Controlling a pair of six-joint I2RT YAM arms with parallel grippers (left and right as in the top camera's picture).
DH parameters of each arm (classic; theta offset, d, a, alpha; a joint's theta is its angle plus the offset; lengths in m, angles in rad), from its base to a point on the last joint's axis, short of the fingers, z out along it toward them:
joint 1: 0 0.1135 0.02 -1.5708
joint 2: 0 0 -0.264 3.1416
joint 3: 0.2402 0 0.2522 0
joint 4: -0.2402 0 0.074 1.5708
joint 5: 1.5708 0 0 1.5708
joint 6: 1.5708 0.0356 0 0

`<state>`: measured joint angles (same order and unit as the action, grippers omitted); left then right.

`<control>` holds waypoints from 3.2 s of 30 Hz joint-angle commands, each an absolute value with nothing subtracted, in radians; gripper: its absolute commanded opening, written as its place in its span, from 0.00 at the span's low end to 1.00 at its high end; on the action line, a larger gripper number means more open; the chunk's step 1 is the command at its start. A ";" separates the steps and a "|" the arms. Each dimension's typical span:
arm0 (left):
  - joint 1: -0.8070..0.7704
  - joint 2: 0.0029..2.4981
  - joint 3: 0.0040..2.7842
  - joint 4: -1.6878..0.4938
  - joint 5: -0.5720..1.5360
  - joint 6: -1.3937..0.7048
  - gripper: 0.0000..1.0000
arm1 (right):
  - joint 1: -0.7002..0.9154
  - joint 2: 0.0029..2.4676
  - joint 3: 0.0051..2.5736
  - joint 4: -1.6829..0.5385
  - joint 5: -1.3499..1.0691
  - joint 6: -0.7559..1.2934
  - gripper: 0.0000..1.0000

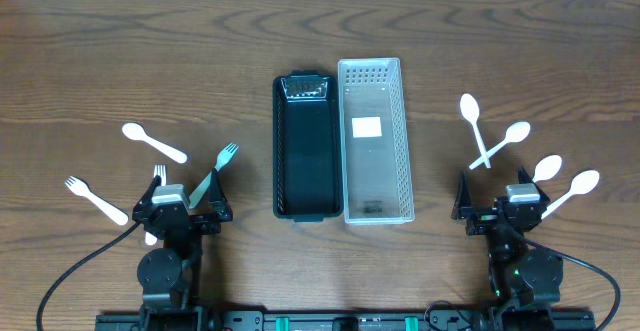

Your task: Pack container

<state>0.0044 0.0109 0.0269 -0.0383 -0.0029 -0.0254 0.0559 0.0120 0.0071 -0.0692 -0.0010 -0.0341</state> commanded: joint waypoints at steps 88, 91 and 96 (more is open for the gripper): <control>0.044 0.899 0.934 -0.499 -0.143 -0.125 0.98 | -0.062 1.021 1.000 -0.676 -0.065 -0.028 0.99; 0.067 1.073 1.075 -0.682 -0.140 -0.125 0.98 | -0.062 1.205 1.216 -0.833 -0.050 -0.068 0.99; 0.076 1.210 1.135 -0.763 -0.139 -0.136 0.98 | -0.062 1.398 1.353 -0.833 -0.053 -0.096 0.99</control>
<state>0.0696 1.1717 1.0988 -0.7429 -0.1280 -0.1337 -0.0547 1.3327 1.3064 -0.8303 -0.0395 -0.0422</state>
